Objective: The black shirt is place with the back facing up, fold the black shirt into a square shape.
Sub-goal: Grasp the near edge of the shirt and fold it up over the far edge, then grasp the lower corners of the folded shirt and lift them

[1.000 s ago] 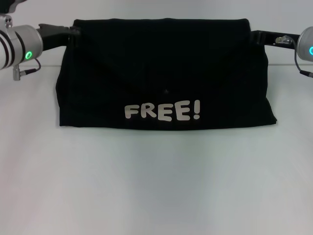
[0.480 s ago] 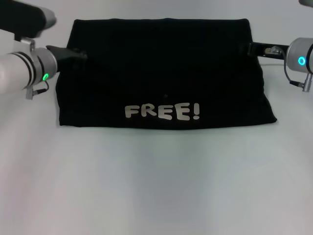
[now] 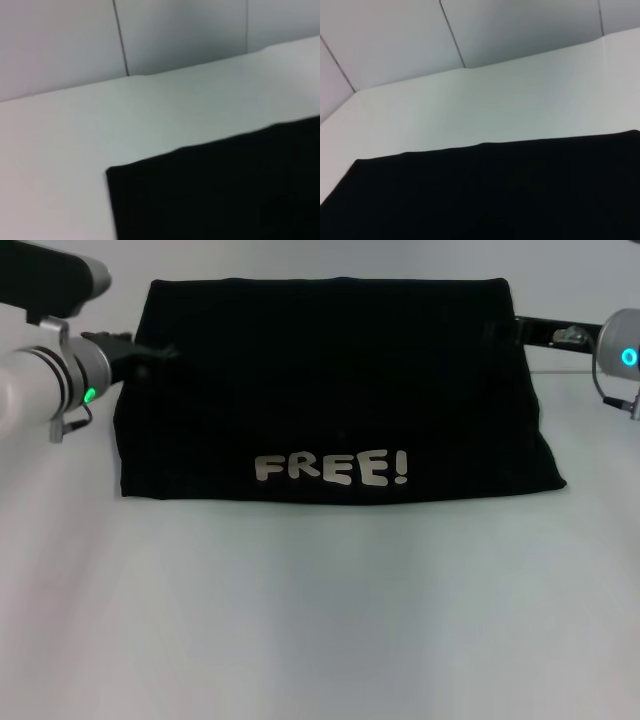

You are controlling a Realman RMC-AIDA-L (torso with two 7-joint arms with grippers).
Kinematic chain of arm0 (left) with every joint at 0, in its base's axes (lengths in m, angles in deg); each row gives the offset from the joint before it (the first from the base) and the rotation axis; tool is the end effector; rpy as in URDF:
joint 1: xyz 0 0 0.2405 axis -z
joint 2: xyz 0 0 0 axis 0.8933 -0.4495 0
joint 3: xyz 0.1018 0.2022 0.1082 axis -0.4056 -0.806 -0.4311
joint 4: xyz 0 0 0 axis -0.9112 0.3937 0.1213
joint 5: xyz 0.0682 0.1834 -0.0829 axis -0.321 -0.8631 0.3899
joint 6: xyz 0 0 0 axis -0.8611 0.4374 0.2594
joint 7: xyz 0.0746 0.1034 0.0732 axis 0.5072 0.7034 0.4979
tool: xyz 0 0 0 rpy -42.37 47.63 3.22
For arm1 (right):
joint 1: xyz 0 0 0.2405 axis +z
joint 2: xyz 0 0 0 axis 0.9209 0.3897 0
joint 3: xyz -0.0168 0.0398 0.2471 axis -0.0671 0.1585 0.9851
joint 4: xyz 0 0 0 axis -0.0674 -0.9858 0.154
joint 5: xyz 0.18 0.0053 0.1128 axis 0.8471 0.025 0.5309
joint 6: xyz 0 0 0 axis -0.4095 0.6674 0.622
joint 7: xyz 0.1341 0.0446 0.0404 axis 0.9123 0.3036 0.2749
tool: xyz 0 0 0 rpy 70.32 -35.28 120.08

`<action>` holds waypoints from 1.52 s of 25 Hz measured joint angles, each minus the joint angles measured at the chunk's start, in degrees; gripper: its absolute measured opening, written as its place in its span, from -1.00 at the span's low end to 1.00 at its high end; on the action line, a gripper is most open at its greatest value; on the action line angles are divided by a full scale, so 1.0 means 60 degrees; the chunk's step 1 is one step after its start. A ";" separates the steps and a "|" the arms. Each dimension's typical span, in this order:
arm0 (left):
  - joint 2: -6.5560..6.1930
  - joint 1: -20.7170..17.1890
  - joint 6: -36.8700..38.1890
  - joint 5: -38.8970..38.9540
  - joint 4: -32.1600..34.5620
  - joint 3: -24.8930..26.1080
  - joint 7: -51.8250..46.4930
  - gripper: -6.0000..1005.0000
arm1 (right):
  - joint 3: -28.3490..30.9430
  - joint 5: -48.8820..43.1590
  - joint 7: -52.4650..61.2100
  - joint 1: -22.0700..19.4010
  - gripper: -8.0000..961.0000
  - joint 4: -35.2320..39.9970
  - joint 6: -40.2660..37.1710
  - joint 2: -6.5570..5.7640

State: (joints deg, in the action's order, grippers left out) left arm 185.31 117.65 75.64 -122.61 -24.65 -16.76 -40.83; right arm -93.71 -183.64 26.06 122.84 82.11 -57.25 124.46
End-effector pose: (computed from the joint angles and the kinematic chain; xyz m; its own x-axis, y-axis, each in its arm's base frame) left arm -0.2512 0.4912 0.0146 0.7713 0.4457 0.4543 0.5920 -0.2402 -0.7693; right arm 0.2253 0.4973 0.0216 0.4999 -0.5565 -0.6636 -0.8630 -0.2559 -0.4355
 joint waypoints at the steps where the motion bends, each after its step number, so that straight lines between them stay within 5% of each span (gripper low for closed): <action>1: 0.0000 0.0000 0.0000 0.0000 0.0000 0.0000 0.0000 -0.08 | 0.0024 0.0001 0.0000 -0.0041 0.09 0.0094 -0.0168 -0.0022; 2: -0.0004 -0.0053 0.0026 -0.0001 0.0191 0.0004 -0.0323 0.00 | 0.0038 0.0004 0.0000 -0.0079 0.11 0.0188 -0.0381 -0.0037; 3: 0.0004 -0.0178 0.0244 -0.0004 0.0521 -0.0009 -0.0852 0.43 | 0.0054 0.0007 0.0000 -0.0132 0.12 0.0298 -0.0606 -0.0048; 9: 0.0076 -0.1043 0.2942 -0.0006 0.2284 -0.0090 -0.2834 0.63 | 0.0052 0.0320 -0.0041 -0.0643 0.22 0.1150 -0.2517 -0.0096; 15: 0.0156 -0.2196 0.5713 0.0140 0.3562 -0.0142 -0.2930 0.84 | -0.0002 0.0896 -0.0529 -0.1287 0.22 0.1789 -0.4329 -0.0139; 25: 0.0248 -0.3360 0.6575 -0.0322 0.3932 -0.0213 -0.3123 0.78 | 0.0052 0.1871 -0.1783 -0.2105 0.22 0.1735 -0.6028 -0.0177; 38: 0.0224 -0.3097 0.6127 -0.0742 0.2875 -0.0430 -0.3614 0.70 | -0.0005 0.1996 -0.1854 -0.2023 0.22 0.1779 -0.5723 0.0142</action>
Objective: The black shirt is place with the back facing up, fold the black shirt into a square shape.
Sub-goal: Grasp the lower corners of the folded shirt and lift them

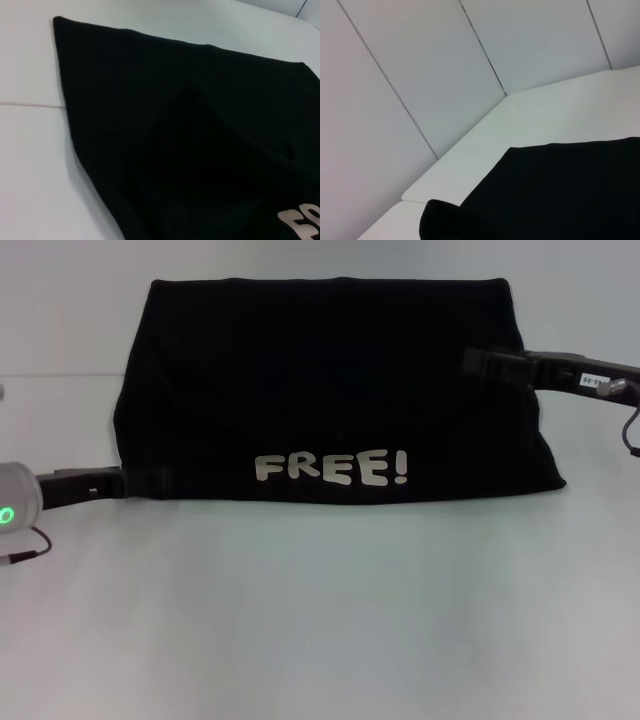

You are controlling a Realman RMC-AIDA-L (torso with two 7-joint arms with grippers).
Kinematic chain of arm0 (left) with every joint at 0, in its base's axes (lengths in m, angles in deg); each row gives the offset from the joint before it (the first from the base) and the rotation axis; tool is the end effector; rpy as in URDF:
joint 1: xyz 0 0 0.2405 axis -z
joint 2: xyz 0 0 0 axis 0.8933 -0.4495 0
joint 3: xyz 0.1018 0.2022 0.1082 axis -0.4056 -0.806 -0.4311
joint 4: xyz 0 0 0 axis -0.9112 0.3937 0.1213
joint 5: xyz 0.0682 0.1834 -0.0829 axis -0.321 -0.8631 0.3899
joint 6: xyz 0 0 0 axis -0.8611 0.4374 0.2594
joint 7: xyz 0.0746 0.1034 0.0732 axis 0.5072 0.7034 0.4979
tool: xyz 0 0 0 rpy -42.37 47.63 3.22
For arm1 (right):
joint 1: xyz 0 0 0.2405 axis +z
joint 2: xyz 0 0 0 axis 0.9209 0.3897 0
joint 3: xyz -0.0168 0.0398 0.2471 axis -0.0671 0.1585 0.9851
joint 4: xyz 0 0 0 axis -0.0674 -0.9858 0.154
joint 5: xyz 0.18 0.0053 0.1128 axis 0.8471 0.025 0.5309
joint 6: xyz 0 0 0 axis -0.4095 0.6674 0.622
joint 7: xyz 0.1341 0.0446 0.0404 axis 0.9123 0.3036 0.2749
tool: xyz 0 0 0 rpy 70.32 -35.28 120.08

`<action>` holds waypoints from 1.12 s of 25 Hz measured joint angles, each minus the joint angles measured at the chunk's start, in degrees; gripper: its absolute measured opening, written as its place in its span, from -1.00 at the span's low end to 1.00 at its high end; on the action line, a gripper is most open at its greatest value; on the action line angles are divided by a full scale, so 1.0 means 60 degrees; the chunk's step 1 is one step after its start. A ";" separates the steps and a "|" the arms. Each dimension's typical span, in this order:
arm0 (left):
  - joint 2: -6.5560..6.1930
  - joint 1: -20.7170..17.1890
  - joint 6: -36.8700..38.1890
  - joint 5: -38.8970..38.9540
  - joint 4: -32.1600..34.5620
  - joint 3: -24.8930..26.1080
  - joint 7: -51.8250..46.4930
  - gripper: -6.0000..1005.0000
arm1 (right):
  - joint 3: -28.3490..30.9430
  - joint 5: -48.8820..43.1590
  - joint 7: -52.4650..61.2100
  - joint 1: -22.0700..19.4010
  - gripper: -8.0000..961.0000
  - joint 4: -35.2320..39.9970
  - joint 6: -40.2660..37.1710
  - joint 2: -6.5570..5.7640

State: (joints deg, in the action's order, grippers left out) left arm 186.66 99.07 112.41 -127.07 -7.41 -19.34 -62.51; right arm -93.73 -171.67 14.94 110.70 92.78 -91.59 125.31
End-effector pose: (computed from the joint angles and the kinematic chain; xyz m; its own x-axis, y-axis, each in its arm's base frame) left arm -0.3156 0.3931 0.0209 0.4858 0.6792 0.5502 0.8661 -0.2891 -0.4077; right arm 0.2294 0.4296 0.0343 0.5260 -0.5160 -0.6761 -0.7929 -0.5850 -0.1704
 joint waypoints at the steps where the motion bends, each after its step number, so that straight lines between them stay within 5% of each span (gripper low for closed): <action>1: -0.0002 0.0044 -0.0107 -0.0001 -0.0103 -0.0001 -0.0038 0.70 | 0.0000 0.0000 -0.0001 0.0011 0.22 0.0000 0.0032 0.0023; 28: 0.0017 0.0293 -0.0853 -0.0319 -0.0351 -0.0956 0.0007 0.54 | 0.0085 0.0033 -0.0008 -0.0018 0.21 -0.0019 0.0260 0.0072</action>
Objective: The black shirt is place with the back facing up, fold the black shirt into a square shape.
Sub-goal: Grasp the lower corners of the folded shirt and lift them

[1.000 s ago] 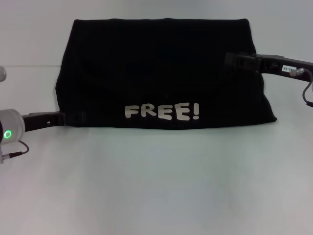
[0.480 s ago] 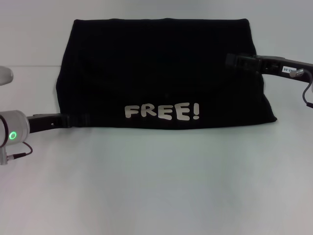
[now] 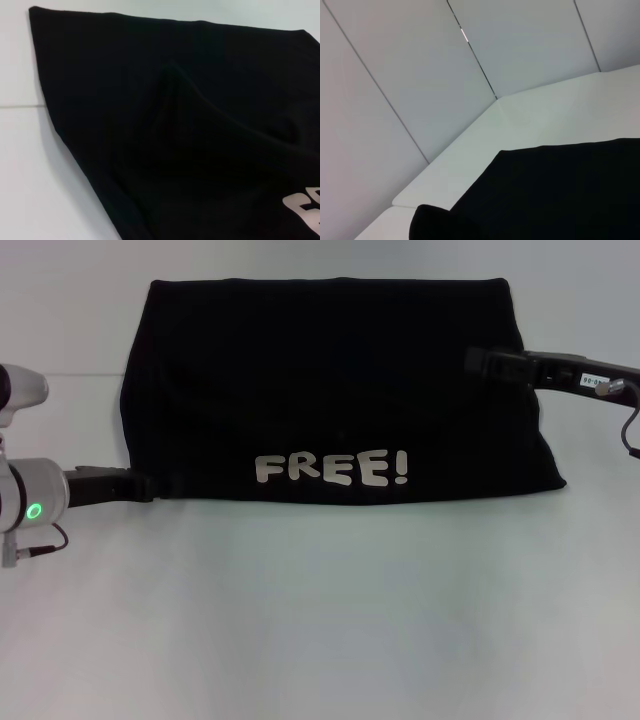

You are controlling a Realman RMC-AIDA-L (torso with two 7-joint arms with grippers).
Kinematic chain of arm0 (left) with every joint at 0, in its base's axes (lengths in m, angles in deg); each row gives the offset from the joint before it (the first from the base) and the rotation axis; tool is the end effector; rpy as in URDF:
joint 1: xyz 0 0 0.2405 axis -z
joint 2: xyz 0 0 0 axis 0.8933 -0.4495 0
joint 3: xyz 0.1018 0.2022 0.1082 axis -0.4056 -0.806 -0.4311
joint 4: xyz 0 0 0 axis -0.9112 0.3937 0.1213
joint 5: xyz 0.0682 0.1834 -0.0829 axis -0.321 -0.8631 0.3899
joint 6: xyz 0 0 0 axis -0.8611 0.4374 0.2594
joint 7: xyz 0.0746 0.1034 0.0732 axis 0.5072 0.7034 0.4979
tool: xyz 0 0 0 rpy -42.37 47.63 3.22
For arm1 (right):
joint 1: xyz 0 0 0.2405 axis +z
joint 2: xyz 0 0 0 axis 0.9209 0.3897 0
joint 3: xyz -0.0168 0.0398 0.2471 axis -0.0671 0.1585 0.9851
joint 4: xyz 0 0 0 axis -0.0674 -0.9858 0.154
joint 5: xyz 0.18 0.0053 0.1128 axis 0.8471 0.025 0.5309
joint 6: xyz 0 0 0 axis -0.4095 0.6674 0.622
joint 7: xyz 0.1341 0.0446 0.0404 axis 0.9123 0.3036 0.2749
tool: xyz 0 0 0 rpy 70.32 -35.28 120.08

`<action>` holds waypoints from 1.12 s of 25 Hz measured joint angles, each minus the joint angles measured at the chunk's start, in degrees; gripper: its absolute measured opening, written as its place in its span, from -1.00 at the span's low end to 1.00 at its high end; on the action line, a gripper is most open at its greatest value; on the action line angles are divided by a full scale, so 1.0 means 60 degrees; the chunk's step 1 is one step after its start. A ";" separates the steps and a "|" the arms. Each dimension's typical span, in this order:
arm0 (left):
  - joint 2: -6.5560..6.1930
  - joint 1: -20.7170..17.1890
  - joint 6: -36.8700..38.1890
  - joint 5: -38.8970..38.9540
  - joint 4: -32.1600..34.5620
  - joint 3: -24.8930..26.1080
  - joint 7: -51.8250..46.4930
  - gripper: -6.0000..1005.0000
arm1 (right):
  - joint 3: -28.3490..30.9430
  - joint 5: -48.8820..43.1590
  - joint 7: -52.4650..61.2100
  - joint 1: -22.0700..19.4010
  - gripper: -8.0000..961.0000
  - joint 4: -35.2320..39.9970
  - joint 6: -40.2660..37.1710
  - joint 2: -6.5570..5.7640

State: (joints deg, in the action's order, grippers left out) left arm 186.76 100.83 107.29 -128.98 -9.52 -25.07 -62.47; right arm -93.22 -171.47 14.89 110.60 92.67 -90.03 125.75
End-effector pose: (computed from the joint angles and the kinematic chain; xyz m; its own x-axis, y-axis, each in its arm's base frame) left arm -0.3066 0.4039 0.0052 0.5650 0.6809 0.4660 0.8077 -0.3411 -0.4809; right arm 0.2321 0.4311 0.0330 0.5115 -0.5147 -0.6880 -0.8068 -0.5632 -0.1785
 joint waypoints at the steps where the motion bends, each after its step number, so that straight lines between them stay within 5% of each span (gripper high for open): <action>1: -0.0009 0.0005 -0.0002 -0.0023 0.0025 0.0011 -0.0003 0.53 | 0.0000 0.0000 0.0000 0.0000 0.21 0.0000 0.0000 0.0000; 3: -0.0025 0.0008 -0.0004 -0.0038 0.0052 0.0035 -0.0012 0.52 | 0.0003 0.0053 -0.0001 0.0000 0.21 0.0003 -0.0003 0.0000; 19: -0.0092 0.0118 -0.0011 -0.0301 0.0120 -0.0021 -0.0059 -0.86 | -0.0095 -0.0040 0.0215 -0.0232 0.20 -0.0045 0.0147 -0.0121; 28: -0.0187 0.0096 0.0175 -0.0471 0.0433 0.0024 -0.0127 -0.97 | -0.0100 -0.1479 0.1515 -0.0332 0.19 0.0062 0.0706 -0.0348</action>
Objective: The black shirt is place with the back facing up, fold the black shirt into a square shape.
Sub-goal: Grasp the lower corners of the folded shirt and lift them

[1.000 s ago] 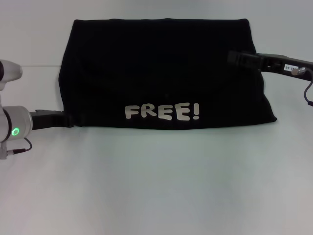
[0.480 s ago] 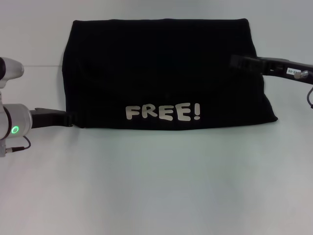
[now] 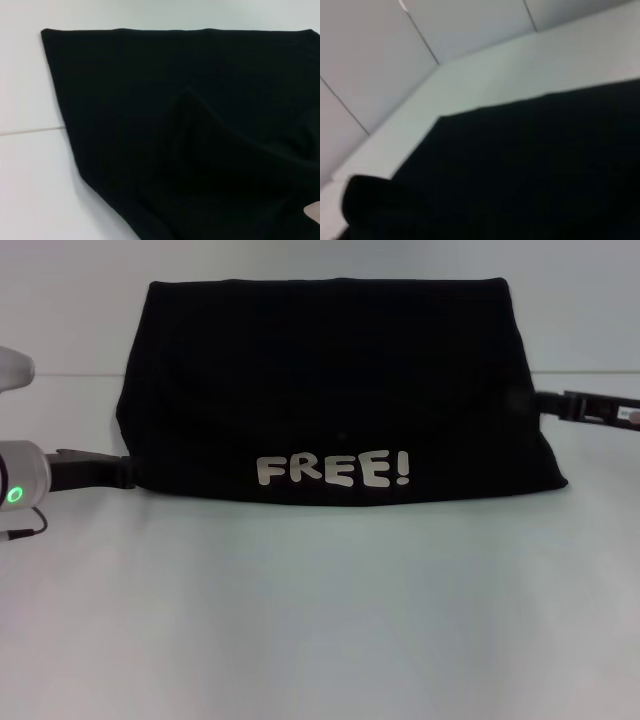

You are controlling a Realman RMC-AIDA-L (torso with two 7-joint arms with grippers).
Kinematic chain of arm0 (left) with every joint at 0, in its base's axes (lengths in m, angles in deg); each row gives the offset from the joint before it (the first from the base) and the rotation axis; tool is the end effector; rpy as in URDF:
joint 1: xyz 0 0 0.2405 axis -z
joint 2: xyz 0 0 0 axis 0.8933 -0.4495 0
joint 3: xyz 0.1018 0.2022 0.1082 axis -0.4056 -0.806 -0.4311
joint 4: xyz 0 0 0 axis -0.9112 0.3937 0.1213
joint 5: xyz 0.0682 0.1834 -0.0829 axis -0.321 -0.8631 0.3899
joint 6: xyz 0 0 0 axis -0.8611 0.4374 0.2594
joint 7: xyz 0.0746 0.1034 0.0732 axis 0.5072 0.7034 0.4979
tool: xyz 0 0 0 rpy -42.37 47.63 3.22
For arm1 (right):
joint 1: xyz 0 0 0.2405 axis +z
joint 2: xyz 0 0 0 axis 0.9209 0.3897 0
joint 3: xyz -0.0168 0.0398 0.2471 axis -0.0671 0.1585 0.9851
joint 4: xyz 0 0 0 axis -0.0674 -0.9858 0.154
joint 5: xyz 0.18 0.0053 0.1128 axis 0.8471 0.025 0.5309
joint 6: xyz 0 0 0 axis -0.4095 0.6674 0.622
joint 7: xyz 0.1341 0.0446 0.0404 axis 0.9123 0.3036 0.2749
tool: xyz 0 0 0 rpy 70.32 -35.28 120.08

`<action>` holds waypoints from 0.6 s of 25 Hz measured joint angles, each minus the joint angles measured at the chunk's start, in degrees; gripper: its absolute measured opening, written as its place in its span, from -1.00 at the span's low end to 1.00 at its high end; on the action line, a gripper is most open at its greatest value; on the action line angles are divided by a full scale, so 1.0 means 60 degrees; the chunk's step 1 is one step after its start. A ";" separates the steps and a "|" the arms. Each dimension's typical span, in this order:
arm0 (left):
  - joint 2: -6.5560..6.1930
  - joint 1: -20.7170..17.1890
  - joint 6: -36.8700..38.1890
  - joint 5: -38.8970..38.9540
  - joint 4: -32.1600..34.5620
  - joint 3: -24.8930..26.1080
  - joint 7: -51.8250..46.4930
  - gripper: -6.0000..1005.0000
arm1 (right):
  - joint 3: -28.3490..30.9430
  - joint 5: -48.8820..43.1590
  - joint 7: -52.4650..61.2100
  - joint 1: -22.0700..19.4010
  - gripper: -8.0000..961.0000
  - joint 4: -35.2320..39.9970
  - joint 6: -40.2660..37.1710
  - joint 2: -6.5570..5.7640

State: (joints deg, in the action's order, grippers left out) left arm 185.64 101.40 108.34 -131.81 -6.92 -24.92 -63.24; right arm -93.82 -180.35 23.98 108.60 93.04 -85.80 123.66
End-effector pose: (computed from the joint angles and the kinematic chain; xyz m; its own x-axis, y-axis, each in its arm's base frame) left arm -0.3060 0.4112 0.0244 0.6061 0.6650 0.4364 0.7700 -0.3529 -0.5316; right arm 0.2734 0.4258 0.0428 0.4623 -0.6353 -0.6186 -0.8809 -0.4088 -0.2384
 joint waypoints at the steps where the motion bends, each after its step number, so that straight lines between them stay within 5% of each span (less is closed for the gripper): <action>1: -0.0005 -0.0010 0.0066 -0.0034 0.0048 0.0019 -0.0012 -0.98 | 0.0001 -0.0267 0.0236 0.0024 0.19 0.0003 0.0081 -0.0027; 9: -0.0014 -0.0063 0.0418 -0.0103 0.0234 -0.0010 -0.0027 -0.99 | -0.0008 -0.2142 0.1436 0.0287 0.19 -0.0042 0.0706 -0.0072; 15: -0.0026 -0.0072 0.0418 -0.0241 0.0256 -0.0002 -0.0032 -0.99 | -0.0126 -0.2874 0.1672 0.0450 0.19 -0.0134 0.1522 0.0206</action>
State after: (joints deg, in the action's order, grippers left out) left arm 185.49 100.97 110.85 -133.26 -5.38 -24.93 -63.43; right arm -94.58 -197.59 34.01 111.30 92.24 -76.67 124.90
